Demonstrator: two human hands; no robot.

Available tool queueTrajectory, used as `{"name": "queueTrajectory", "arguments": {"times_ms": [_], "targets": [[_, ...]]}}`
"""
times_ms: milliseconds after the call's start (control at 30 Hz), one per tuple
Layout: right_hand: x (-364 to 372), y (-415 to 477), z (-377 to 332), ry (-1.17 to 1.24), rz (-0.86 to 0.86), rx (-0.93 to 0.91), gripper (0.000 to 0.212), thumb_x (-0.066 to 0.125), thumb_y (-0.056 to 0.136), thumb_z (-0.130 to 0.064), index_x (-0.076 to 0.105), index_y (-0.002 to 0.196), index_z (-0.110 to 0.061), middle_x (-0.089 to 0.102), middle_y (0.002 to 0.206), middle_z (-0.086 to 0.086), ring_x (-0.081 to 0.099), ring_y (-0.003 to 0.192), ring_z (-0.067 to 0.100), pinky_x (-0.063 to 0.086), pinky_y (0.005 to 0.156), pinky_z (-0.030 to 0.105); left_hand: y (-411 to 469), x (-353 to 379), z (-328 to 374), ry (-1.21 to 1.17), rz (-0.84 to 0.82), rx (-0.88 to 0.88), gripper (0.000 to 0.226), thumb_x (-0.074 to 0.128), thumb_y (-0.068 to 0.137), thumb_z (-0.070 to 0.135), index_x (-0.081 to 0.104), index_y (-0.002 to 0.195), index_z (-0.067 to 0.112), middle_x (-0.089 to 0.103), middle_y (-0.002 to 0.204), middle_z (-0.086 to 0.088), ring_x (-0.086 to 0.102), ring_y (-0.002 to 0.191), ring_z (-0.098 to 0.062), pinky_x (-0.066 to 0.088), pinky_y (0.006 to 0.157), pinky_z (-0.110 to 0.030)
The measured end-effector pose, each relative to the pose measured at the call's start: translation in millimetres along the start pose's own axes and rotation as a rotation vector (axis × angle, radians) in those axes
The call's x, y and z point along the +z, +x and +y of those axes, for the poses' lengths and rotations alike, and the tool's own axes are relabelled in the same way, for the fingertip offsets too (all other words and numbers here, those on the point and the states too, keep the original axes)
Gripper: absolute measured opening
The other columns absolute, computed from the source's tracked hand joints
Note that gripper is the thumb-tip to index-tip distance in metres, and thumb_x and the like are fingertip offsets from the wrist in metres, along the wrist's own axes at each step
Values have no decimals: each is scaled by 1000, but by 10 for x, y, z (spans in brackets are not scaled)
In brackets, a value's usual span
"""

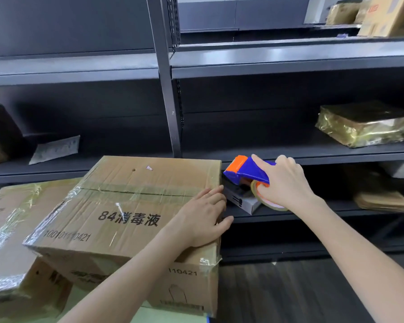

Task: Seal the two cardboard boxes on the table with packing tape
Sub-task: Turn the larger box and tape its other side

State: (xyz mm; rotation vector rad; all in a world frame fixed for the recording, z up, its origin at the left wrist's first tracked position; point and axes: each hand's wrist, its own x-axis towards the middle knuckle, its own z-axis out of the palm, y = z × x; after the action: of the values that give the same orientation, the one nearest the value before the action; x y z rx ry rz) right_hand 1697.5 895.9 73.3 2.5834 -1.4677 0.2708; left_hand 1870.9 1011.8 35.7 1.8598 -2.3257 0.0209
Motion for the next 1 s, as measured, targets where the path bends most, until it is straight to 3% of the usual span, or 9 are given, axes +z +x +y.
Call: {"name": "queueTrajectory", "arguments": {"times_ms": [133,233,433,500,600,667,733,900,1000], "targets": [[-69,-47,-213,51,196,27,65,49,86,-52,33,143,-25,33,86,9,31,79,22,27,68,31,-130,-13,-60,-8,-38,-85,64,23,97,52,19,150,17,11,157,8,-1,143,-1,-4,118,-30],[-129,-63,-470,152,337,-49,59,56,85,-43,44,139,-22,33,79,9,29,74,24,25,66,32,-246,-95,-193,-254,-115,-147,64,24,96,54,16,150,20,8,157,11,3,143,-1,1,117,-24],[-141,-49,-1211,46,284,-210,72,67,82,-40,36,143,-18,48,90,12,44,81,27,27,69,34,-860,-383,-1081,-140,-29,-554,63,25,97,51,13,151,19,6,157,9,15,143,-14,17,113,-29],[-129,-27,-1438,3,254,-207,75,67,81,-43,35,143,-15,50,95,10,46,85,25,29,70,33,-1072,-460,-1379,-77,-16,-607,64,22,96,52,8,150,21,1,157,7,7,144,-14,7,115,-29],[-112,-16,-1737,-68,265,-186,61,80,64,-46,59,109,-11,55,84,7,51,75,23,38,64,31,-1244,-419,-1587,-55,-74,-529,57,17,97,51,4,150,30,-3,156,10,-8,143,-9,-5,116,-31],[-96,-19,-1898,-105,243,-157,58,86,52,-48,58,90,-13,57,76,6,53,69,21,39,59,30,-1306,-286,-1583,-18,-131,-481,54,15,98,52,3,149,37,-4,156,15,-10,143,-8,-8,117,-34],[-58,-20,-2002,-146,189,-146,60,80,60,-53,56,98,-14,59,84,4,55,75,20,40,64,29,-1337,-188,-1587,20,-117,-467,55,14,97,54,2,148,39,-4,155,16,-10,143,-8,-8,117,-35],[41,-105,-2069,-82,127,-191,73,38,90,-58,28,140,-5,45,123,13,42,110,30,34,90,36,-1304,-199,-1692,26,-146,-413,58,13,95,59,4,148,39,0,156,14,-4,144,-11,-3,117,-37],[-20,-266,-2180,-87,200,-268,75,42,91,-48,19,146,-2,21,152,19,13,141,38,9,116,48,-1324,-264,-1802,-63,-106,-475,56,19,96,57,17,148,37,5,157,12,7,144,-13,6,115,-32]]}}
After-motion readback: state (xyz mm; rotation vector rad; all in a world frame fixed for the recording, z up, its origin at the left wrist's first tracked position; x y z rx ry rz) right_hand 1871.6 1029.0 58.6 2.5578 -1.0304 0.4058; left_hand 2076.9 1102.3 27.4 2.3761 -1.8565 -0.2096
